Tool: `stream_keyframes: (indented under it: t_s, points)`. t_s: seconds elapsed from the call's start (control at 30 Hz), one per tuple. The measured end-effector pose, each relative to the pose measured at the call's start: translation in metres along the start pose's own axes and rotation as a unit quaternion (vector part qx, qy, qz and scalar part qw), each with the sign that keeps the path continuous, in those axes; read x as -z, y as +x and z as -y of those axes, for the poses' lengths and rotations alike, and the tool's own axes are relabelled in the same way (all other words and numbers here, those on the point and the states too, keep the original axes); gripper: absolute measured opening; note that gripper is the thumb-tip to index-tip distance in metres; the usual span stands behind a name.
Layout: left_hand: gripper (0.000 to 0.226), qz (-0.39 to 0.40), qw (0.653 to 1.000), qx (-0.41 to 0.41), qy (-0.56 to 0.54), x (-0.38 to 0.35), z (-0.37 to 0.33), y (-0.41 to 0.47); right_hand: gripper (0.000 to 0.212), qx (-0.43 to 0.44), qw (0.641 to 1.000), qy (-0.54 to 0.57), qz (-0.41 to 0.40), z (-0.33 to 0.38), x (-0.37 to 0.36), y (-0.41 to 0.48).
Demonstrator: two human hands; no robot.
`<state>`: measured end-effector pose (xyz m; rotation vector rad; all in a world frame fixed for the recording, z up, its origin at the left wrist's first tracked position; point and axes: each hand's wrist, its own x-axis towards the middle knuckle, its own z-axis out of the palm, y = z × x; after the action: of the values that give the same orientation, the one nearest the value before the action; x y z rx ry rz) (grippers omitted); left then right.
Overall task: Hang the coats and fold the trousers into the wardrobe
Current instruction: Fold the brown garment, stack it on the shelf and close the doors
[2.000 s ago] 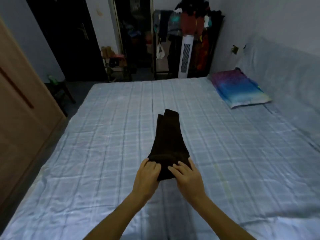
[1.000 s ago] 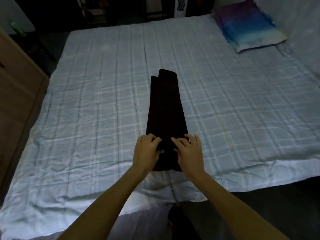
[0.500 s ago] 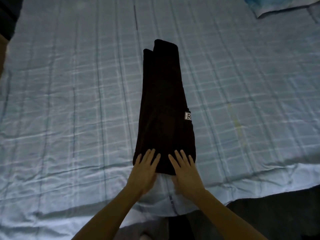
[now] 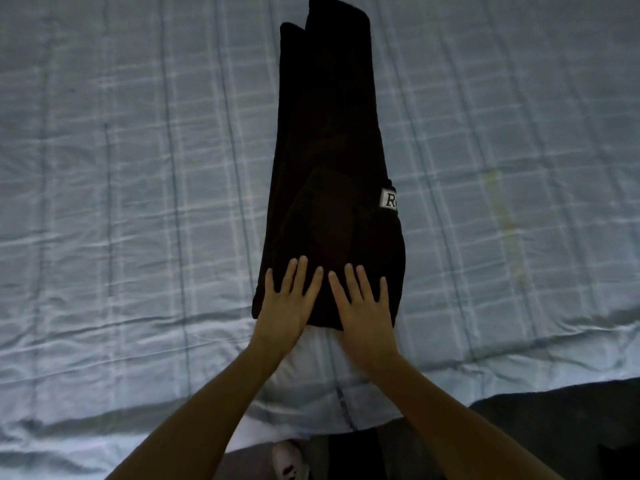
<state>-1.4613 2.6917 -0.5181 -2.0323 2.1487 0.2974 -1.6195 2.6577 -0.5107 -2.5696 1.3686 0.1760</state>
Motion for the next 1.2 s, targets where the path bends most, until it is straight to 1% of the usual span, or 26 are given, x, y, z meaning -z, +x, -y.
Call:
stream_keyframes:
  t_s: [0.1, 0.17, 0.27, 0.37, 0.43, 0.5, 0.53, 0.57, 0.63, 0.7, 0.77, 0.87, 0.93, 1.0, 1.13, 1.2]
  points:
    - [0.089, -0.004, 1.000, -0.019, 0.014, 0.003, -0.001, -0.009, 0.087, 0.002, 1.000, 0.005, 0.000, 0.000, 0.004, -0.003]
    - [0.086, 0.006, 1.000, -0.017, 0.014, 0.008, -0.003, -0.014, 0.081, 0.002, 1.000, 0.006, -0.004, 0.002, 0.010, -0.006]
    - [0.081, 0.017, 1.000, -0.001, 0.010, 0.031, -0.012, -0.027, 0.079, -0.003, 1.000, 0.013, -0.009, 0.008, 0.026, -0.020]
    - [0.075, 0.074, 0.997, 0.006, 0.010, 0.061, -0.023, -0.053, 0.079, 0.001, 1.000, 0.016, 0.000, 0.015, 0.051, -0.044]
    - [0.076, 0.122, 0.992, 0.008, 0.001, 0.077, -0.033, -0.080, 0.076, 0.015, 0.998, 0.024, 0.047, 0.024, 0.069, -0.071]
    - [0.081, 0.145, 0.989, 0.004, -0.018, 0.087, -0.047, -0.116, 0.074, 0.021, 0.992, 0.031, 0.123, 0.034, 0.082, -0.107]
    - [0.080, 0.157, 0.987, 0.001, -0.030, 0.091, -0.053, -0.135, 0.076, 0.025, 0.989, 0.035, 0.144, 0.040, 0.089, -0.126]
    - [0.076, 0.170, 0.984, -0.006, -0.043, 0.096, -0.059, -0.154, 0.077, 0.030, 0.987, 0.044, 0.153, 0.045, 0.094, -0.145]
    - [0.068, 0.199, 0.978, -0.029, -0.059, 0.105, -0.069, -0.185, 0.073, 0.043, 0.984, 0.068, 0.161, 0.053, 0.104, -0.177]
    - [0.063, 0.212, 0.973, -0.046, -0.079, 0.112, -0.070, -0.197, 0.067, 0.052, 0.984, 0.085, 0.148, 0.056, 0.113, -0.193]
    - [0.059, 0.183, 0.976, -0.046, -0.106, 0.122, -0.062, -0.192, 0.064, 0.044, 0.989, 0.087, 0.114, 0.055, 0.128, -0.187]
    - [0.057, 0.110, 0.983, -0.034, -0.144, 0.152, -0.043, -0.163, 0.055, 0.045, 0.996, 0.069, 0.028, 0.046, 0.152, -0.151]
    - [0.055, 0.059, 0.987, -0.028, -0.148, 0.177, -0.028, -0.136, 0.050, 0.046, 0.997, 0.058, -0.027, 0.036, 0.169, -0.120]
    - [0.051, 0.001, 0.992, -0.010, -0.129, 0.198, -0.015, -0.105, 0.048, 0.038, 0.996, 0.047, -0.072, 0.027, 0.183, -0.086]
    - [0.037, -0.119, 0.984, 0.056, -0.121, 0.205, 0.002, -0.033, 0.044, -0.002, 0.981, 0.057, -0.184, 0.014, 0.189, -0.016]
    - [0.028, -0.176, 0.972, 0.091, -0.123, 0.195, 0.008, 0.000, 0.041, 0.002, 0.965, 0.074, -0.250, 0.008, 0.180, 0.013]
